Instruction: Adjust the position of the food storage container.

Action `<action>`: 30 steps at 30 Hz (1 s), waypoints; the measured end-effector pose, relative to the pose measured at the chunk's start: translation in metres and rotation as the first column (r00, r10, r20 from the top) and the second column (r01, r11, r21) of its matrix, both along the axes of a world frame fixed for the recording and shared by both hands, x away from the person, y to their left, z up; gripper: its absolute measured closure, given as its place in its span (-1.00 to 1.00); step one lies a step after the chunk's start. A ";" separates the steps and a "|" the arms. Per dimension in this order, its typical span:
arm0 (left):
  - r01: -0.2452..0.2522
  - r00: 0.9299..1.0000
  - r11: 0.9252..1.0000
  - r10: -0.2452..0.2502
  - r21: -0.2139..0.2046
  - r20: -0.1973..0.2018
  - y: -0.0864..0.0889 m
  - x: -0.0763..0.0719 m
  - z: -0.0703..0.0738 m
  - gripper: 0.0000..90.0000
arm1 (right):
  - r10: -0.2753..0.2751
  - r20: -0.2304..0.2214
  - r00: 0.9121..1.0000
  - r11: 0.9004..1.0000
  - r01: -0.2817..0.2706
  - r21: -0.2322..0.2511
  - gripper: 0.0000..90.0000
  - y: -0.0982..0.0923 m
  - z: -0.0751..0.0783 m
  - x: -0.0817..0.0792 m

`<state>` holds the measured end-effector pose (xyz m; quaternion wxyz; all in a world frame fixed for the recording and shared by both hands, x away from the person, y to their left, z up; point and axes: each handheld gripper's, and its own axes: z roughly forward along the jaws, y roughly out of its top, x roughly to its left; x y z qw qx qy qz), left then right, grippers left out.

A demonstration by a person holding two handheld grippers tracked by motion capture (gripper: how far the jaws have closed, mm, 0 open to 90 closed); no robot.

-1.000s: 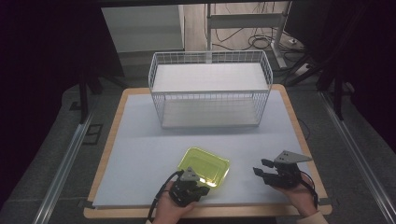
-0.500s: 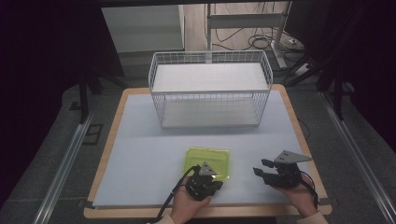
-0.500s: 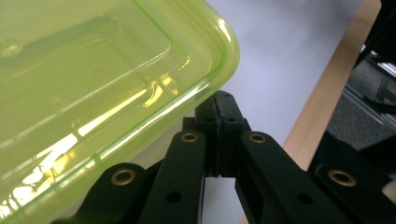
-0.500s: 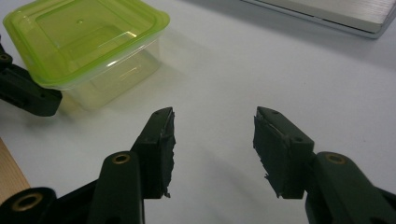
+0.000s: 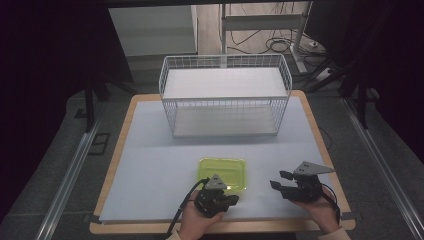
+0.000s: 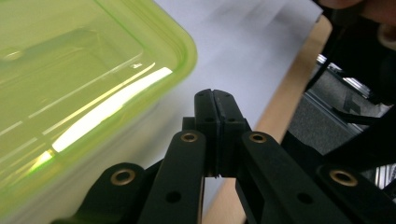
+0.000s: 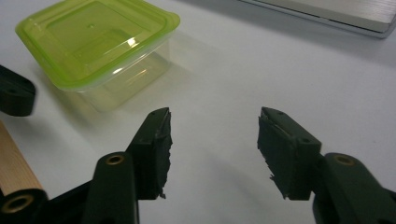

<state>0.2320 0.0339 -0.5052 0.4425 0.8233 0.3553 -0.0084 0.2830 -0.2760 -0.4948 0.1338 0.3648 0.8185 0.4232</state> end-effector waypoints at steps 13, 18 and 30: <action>-0.221 0.975 0.969 0.220 -0.113 -0.028 0.105 0.001 0.025 0.38 | -0.026 -0.034 0.999 0.996 0.028 0.083 -0.38 -0.001 0.001 0.002; -0.284 0.959 0.955 0.280 -0.086 -0.055 0.126 0.011 0.021 -0.07 | -0.023 -0.055 0.998 0.995 0.028 0.094 -0.47 0.002 -0.001 0.003; -0.306 0.948 0.947 0.293 -0.096 -0.126 0.138 0.019 0.015 -0.22 | -0.019 -0.002 1.000 0.997 0.019 0.069 -0.41 0.003 -0.003 0.001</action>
